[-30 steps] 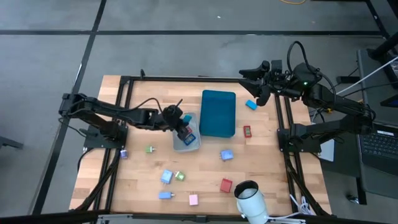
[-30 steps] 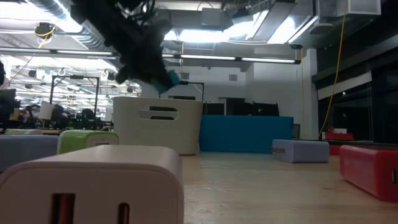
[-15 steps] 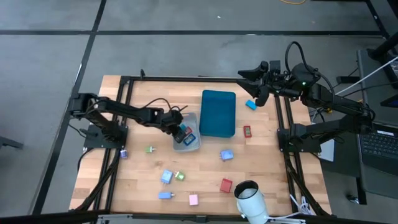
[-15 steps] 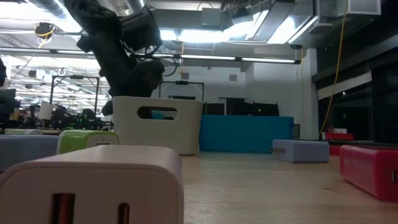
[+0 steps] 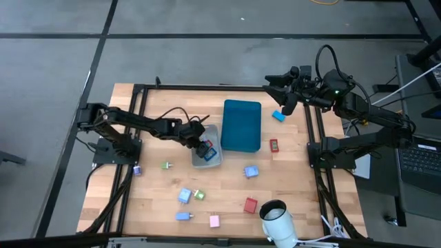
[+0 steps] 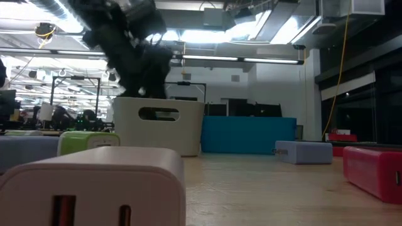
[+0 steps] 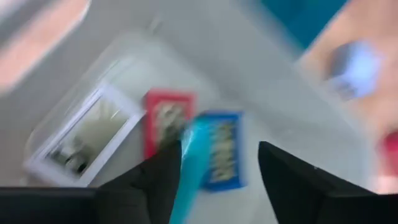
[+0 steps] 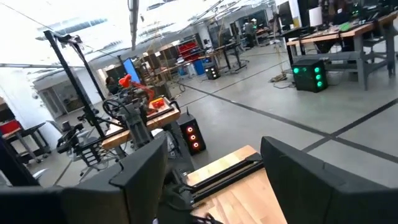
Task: Pick & Place Office items
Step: Put the left light blue timer into the gray bin, then put the light blue timer into the gray bin
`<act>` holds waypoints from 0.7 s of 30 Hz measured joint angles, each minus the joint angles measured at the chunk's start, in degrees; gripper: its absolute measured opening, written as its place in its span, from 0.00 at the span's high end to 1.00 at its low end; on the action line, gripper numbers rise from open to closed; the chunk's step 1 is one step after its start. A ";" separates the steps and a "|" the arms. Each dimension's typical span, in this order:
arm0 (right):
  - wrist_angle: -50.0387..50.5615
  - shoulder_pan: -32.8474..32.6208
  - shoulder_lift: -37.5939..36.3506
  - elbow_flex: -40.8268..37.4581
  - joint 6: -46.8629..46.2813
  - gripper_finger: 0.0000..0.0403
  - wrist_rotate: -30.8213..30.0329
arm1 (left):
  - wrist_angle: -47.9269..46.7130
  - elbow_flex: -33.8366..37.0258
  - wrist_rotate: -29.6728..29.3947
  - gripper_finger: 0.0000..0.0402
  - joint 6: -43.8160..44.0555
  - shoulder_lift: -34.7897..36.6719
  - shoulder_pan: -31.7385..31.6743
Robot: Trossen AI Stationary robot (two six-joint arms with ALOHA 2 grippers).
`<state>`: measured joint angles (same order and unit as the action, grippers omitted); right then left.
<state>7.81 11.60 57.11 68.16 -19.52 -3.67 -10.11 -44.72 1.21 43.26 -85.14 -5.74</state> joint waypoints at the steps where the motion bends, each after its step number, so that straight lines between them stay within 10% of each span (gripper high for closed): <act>1: 0.09 0.00 0.02 0.00 0.79 0.34 -0.59 | -0.01 -0.84 -0.28 0.45 -0.31 1.00 -0.01; 11: 39.07 5.04 3.20 8.62 5.67 0.34 -17.98 | -6.45 -16.27 -12.14 0.36 -11.51 12.08 -1.90; 21: 57.82 14.20 11.22 5.26 9.10 0.34 -7.90 | -10.96 -27.24 -13.04 0.36 -19.89 13.28 -5.60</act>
<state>65.63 25.79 68.32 73.42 -10.43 -11.58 -21.07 -71.96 -11.83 23.36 -71.85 -11.34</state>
